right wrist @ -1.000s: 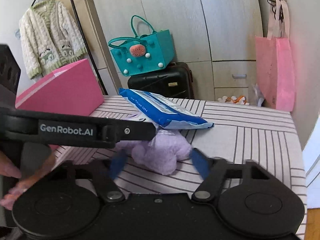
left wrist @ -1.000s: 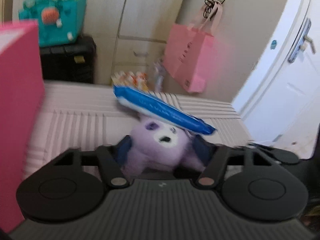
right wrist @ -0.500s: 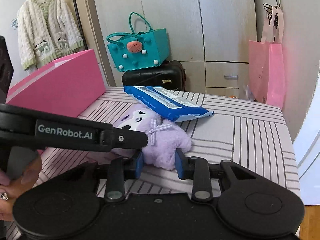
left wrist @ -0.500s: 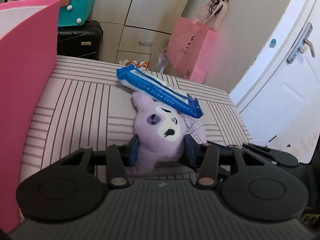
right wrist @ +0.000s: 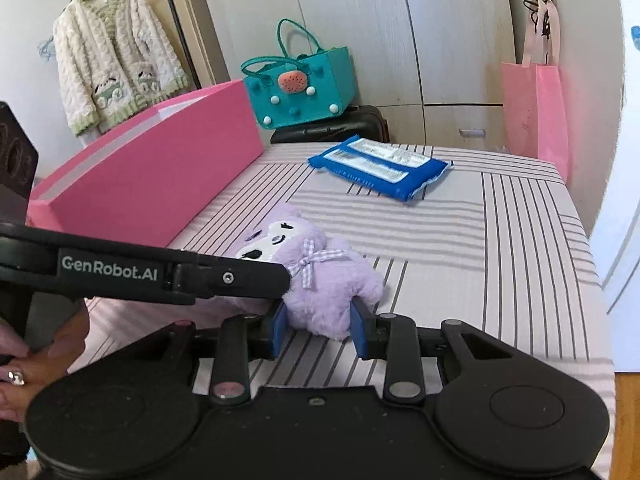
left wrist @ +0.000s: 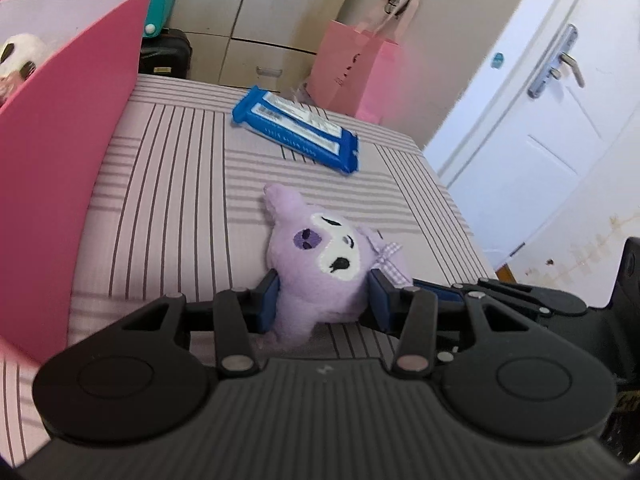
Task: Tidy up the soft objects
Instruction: 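Lift the purple plush with both tools and carry it over the pink box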
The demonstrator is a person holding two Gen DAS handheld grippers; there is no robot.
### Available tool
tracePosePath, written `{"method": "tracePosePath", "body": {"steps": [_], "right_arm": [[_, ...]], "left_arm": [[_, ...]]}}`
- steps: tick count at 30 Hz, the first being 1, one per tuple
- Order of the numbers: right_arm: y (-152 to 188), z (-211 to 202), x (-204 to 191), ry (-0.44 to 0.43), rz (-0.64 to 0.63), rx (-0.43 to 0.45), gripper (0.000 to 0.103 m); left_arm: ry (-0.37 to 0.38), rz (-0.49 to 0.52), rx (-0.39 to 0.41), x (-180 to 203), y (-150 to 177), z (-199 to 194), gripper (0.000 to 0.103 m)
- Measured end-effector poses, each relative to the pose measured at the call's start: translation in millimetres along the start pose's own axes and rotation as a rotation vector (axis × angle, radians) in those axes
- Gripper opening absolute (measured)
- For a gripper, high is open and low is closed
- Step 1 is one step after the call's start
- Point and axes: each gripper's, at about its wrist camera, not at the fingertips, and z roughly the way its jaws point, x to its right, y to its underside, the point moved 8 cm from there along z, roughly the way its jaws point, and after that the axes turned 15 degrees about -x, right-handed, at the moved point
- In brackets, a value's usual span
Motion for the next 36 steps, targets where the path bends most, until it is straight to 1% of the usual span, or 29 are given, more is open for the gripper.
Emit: {"method": "tracePosePath", "body": {"steps": [4,9,13,18,24,29,36], "right_arm": [[15,-13,-12,0.014,0.001,-0.029,0.038],[35,-29,-26,0.043,-0.02,-0.06,0.038],[48,-35,-41,0.06,-0.029,-0.092,0.038],[59,-42,-61,0.074,-0.04,-0.108,0.038],[61,-55,-87,0.057,-0.062,-0.155,0.038],[55,-61,-113,0.0,-0.093,-0.208,0.038],[41,-70,-150,-0.037,-0.199,-0.24,0.038]], "left_arm": [[0.006,0.04,-0.004,5,18,-12,0.045],[0.057,0.059,-0.045,8,40,-23,0.045],[0.043,0.071,-0.047,8,57,-30,0.045],[0.033,0.099,-0.038,6,72,-49,0.045],[0.047,0.11,-0.05,-3,83,-76,0.045],[0.052,0.116,-0.056,-19,90,-102,0.045],[0.077,0.098,-0.062,-42,97,-136,0.045]]}}
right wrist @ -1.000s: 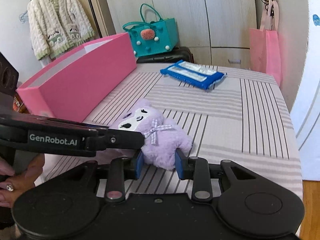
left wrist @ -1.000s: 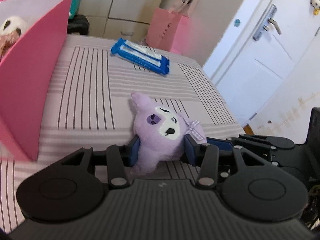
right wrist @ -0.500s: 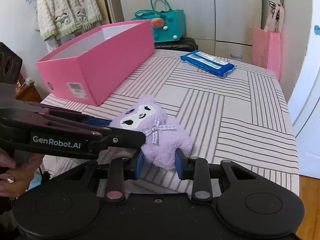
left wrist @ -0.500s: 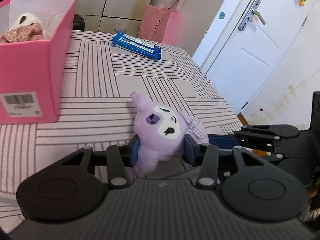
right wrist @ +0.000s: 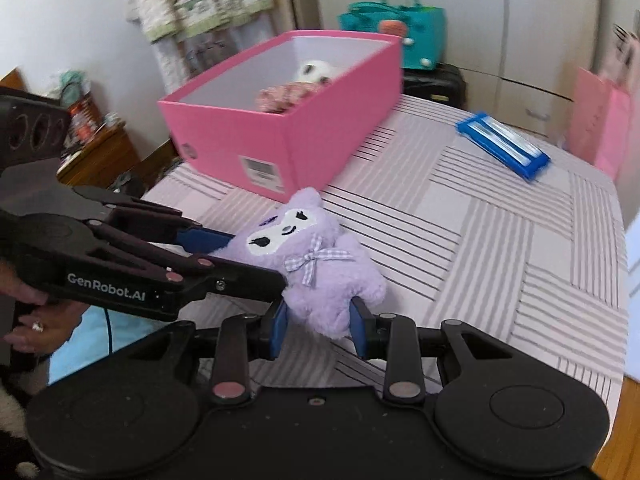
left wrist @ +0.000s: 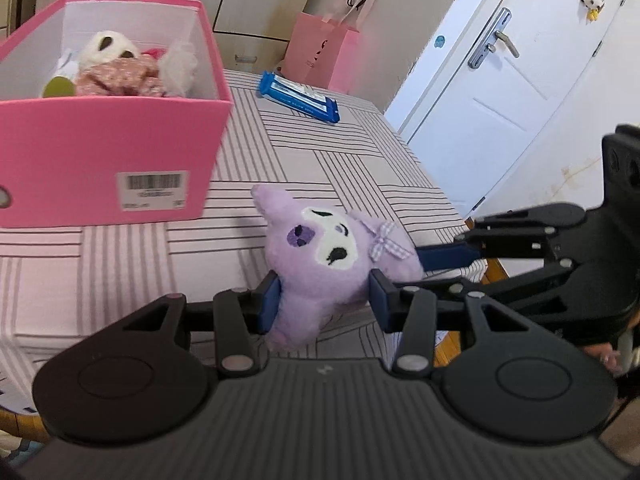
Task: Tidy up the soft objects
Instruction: 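Lift the purple plush with both tools and carry it over the pink box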
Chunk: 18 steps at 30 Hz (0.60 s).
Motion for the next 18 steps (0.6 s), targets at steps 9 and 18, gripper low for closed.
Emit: {"method": "tracePosePath", "body": {"steps": [9,18], "right_arm": [[-32,-9,-34,0.017,-0.103,0.035,0.038],[-83,-27,-59,0.034,-0.178,0.137,0.038]], "left_arm": [[-0.042,-0.001,0.09,-22,-3,-41,0.045],[-0.081,0.012,0.218,-40,-32,-90,0.045]]}}
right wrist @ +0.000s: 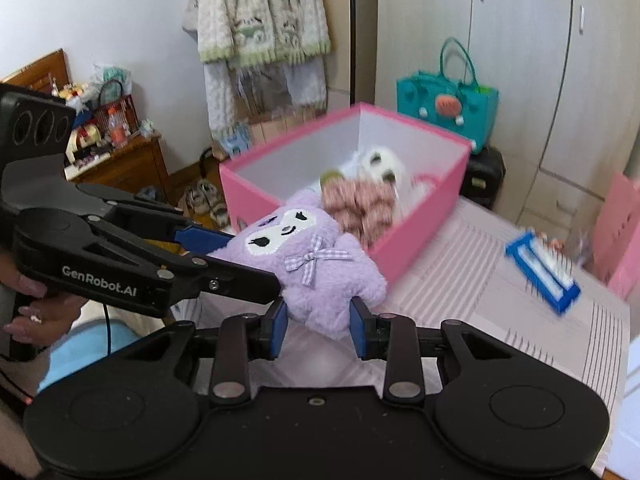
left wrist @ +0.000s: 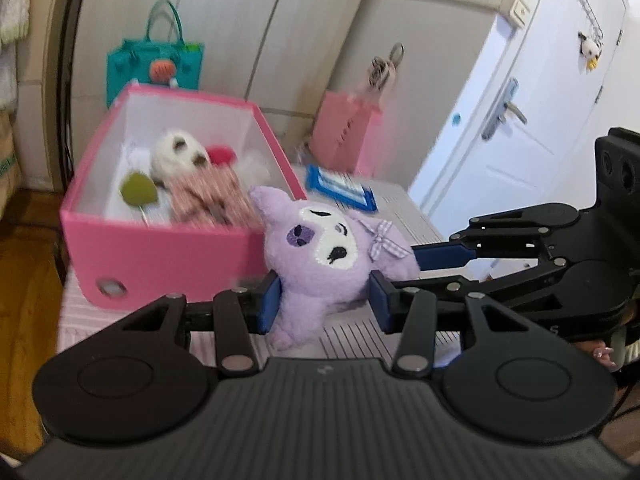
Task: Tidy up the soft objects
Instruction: 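Lift the purple plush with both tools and carry it over the pink box, then open both tools to drop the purple plush into the box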
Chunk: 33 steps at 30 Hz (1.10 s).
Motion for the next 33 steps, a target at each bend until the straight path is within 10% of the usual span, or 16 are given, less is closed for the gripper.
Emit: {"method": "tracePosePath", "body": {"steps": [12,24,33], "right_arm": [[-88,37,12,-0.024,-0.058,0.082,0.038],[-140,124,38,-0.16,0.028,-0.015,0.037],[-144,148,43,-0.227,0.022,-0.107,0.037]], "left_arm": [[-0.146,-0.061,0.097,-59,-61,-4,0.043],[-0.195,-0.189,-0.023,-131,-91,40,0.043],[-0.277,-0.099,-0.073,-132,-85,44,0.044]]}}
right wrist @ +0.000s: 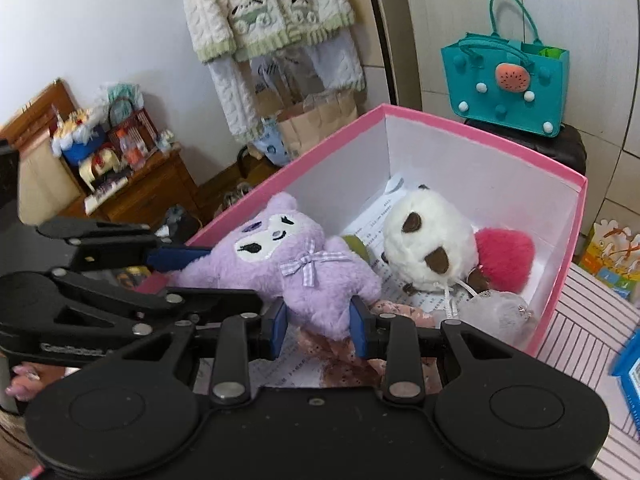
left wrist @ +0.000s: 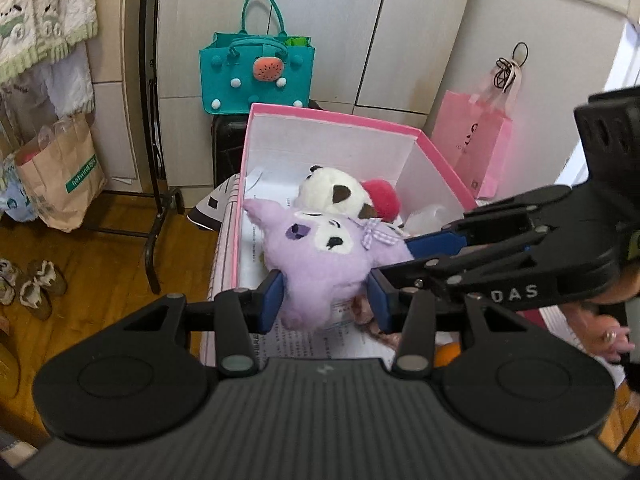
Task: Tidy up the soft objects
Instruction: 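Open both tools to drop the purple plush into the box, then withdraw both open tools from the box toward the blue wipes packet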
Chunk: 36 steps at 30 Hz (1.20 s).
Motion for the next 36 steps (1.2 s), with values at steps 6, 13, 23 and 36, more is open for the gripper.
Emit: {"method": "tracePosePath", "body": {"steps": [6,13,23,36], "right_arm": [[4,17,-4,0.055,-0.041,-0.074,0.042],[9,-1,-12,0.1,-0.074,-0.02,0.049],[35,-79,-22,0.178,-0.074,0.119,0.054],[107,-173,-41,0.183,-0.047,0.218,0.056]], "left_arm": [[-0.067,0.037,0.056,5,0,-16,0.044],[-0.086,0.043,0.078,12,5,-32,0.045],[-0.083,0.061,0.112,32,12,-73,0.05],[-0.016,0.191,0.068,90,43,-119,0.058]]}}
